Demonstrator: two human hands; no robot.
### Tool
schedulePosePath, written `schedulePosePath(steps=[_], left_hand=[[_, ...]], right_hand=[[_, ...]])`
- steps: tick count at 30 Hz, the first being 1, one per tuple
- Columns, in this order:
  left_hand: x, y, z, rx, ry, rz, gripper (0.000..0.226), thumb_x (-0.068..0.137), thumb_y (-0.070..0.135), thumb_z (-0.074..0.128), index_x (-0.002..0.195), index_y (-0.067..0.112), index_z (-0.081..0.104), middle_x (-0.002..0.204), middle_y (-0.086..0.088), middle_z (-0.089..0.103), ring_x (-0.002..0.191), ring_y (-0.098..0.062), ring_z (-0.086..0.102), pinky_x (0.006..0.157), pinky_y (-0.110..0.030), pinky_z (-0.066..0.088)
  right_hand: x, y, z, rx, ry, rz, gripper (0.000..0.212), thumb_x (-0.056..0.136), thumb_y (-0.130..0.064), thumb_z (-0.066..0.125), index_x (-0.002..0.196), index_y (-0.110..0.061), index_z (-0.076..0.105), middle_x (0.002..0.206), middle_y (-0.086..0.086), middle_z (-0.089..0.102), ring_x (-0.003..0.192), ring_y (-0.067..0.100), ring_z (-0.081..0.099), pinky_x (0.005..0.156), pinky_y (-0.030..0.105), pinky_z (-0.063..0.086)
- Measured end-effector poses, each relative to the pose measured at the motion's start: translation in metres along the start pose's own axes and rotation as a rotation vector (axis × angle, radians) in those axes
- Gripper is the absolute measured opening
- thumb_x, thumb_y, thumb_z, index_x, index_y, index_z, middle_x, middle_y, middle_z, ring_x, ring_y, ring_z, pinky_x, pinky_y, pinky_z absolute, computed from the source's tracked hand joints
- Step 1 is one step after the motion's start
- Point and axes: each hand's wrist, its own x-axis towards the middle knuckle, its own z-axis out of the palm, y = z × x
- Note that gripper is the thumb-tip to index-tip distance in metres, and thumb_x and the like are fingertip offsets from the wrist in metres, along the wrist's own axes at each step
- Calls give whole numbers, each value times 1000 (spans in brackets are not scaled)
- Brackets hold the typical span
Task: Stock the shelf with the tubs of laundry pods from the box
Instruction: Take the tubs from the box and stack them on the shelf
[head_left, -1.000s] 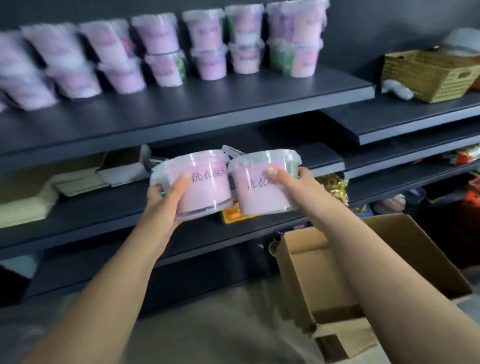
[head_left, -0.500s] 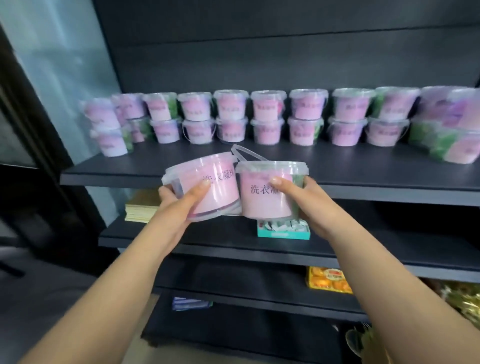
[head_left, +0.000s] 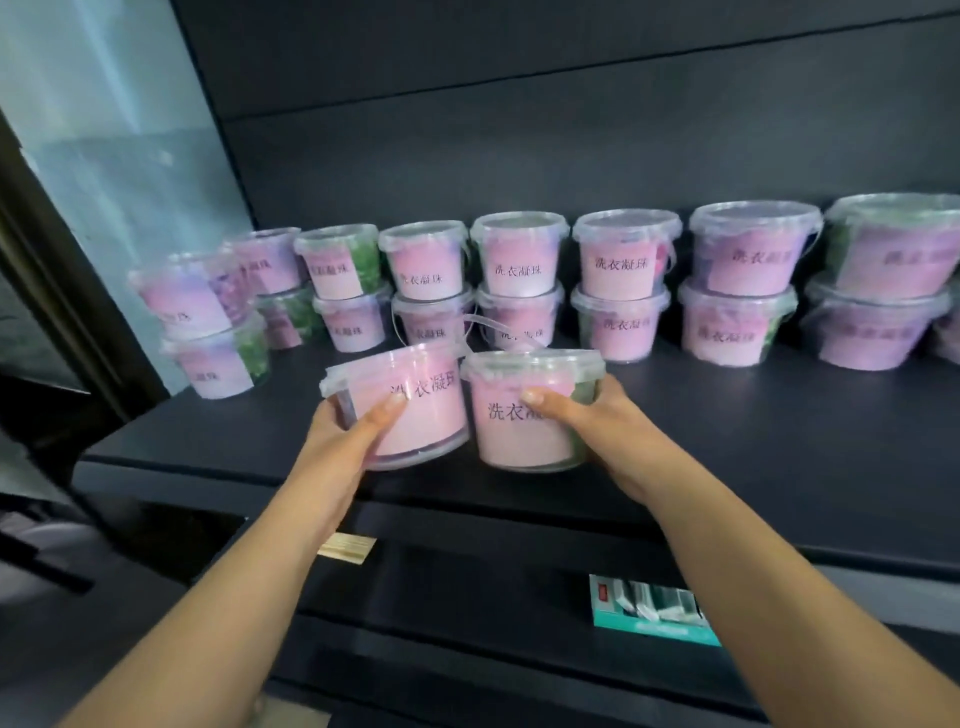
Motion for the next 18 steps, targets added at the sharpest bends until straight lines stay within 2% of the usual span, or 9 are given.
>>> schedulePosePath(steps=[4, 7, 10, 12, 16, 18], left_hand=[[39, -12, -21, 108, -36, -21, 110, 38, 57, 77, 132, 11, 44, 125, -4, 60, 113, -18, 58, 105, -42, 40], [67, -13, -37, 162, -71, -20, 113, 36, 58, 81, 133, 12, 43, 127, -2, 58, 113, -18, 56, 104, -40, 41], [97, -11, -59, 252, -53, 12, 90, 60, 44, 80, 134, 12, 40, 127, -2, 54, 111, -17, 53, 96, -32, 42], [115, -9, -79, 322, -2, 30, 90, 62, 44, 78, 135, 11, 38, 131, -3, 51, 112, -17, 52, 96, -32, 41], [141, 0, -117, 446, -30, 64, 91, 63, 37, 82, 136, 11, 35, 127, 1, 48, 107, -12, 45, 92, -27, 37], [149, 0, -136, 466, -107, 62, 89, 60, 37, 83, 134, 15, 39, 122, 2, 51, 109, -13, 49, 91, -27, 39]], right_hand=[[23, 0, 12, -83, 22, -5, 113, 34, -57, 81, 129, -17, 36, 122, -6, 56, 110, 11, 55, 98, 31, 45], [36, -3, 23, -162, 54, -21, 111, 32, -61, 83, 126, -19, 43, 118, -7, 61, 106, 9, 60, 96, 33, 48], [45, -8, 40, -126, 139, -61, 96, 35, -56, 86, 118, -21, 50, 110, -7, 65, 100, 8, 63, 92, 31, 50], [52, -13, 54, -52, 204, -93, 88, 35, -54, 85, 112, -23, 54, 103, -8, 68, 94, 5, 65, 86, 27, 51], [68, -26, 89, 69, 266, -124, 118, 23, -61, 86, 125, -15, 47, 114, 0, 66, 102, 15, 65, 90, 36, 51], [74, -34, 112, 109, 265, -139, 109, 34, -52, 87, 127, -13, 45, 117, 2, 65, 102, 14, 64, 91, 36, 51]])
